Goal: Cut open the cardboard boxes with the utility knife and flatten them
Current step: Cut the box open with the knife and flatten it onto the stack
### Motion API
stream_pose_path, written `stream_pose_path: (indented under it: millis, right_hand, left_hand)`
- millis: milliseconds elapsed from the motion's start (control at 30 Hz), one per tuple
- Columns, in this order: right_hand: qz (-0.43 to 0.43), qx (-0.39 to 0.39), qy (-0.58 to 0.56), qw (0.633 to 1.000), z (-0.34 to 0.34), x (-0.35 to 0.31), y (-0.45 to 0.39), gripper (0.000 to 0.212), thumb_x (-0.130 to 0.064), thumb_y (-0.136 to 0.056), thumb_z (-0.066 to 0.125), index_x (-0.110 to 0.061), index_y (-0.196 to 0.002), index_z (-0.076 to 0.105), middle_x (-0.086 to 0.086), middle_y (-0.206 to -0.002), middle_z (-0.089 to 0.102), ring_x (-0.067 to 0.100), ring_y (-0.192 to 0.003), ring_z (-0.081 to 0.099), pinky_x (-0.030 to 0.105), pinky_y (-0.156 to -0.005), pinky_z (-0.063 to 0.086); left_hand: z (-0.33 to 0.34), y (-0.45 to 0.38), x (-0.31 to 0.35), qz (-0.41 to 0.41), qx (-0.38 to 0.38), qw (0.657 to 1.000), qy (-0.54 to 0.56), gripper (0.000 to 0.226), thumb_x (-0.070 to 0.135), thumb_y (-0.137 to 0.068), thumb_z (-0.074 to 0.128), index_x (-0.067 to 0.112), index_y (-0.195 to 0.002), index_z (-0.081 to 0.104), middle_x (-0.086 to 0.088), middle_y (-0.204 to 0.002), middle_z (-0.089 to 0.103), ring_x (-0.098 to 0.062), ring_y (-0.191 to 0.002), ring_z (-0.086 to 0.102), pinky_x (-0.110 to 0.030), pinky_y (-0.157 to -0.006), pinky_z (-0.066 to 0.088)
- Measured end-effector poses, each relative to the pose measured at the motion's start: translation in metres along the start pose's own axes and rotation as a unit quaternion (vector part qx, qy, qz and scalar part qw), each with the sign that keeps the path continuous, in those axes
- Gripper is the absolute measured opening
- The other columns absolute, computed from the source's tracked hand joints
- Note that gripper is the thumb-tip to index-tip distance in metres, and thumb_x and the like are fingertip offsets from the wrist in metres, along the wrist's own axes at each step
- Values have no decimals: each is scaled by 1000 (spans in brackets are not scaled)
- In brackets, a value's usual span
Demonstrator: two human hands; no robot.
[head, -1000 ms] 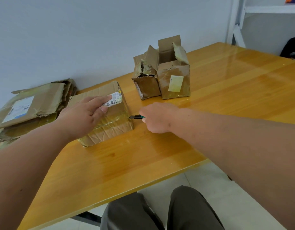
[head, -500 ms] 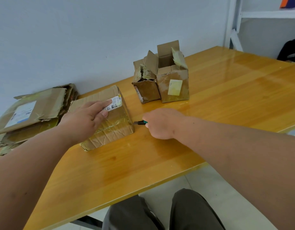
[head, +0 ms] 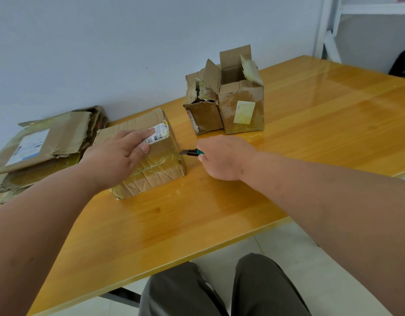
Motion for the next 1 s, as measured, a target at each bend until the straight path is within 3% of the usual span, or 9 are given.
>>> stream_pose_path:
  millis: [433, 1000]
  right_hand:
    - [-12, -43, 50, 998, 6, -4, -1, 29, -20, -98, 41, -30, -72, 33, -3, -76, 50, 15, -66, 49, 30, -52, 27]
    - [55, -155, 7, 986, 0, -21, 1, 16, -15, -96, 41, -20, -82, 48, 0, -83, 53, 16, -72, 53, 29, -55, 37]
  left_hand:
    - [-1, 1, 2, -4, -4, 1000, -3, 62, 65, -83, 17, 52, -143, 30, 10, -145, 38, -21, -126, 43, -51, -100, 40]
    - [-3, 3, 6, -3, -9, 1000, -9, 64, 65, -83, 17, 51, -143, 31, 9, -147, 36, -21, -127, 41, -50, -99, 41]
Point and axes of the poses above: each hand's wrist, its own y-axis away from the middle knuckle, its own z-axis out of the palm, x = y × z, the point moved 2 cm from there along -y, towards the middle knuckle
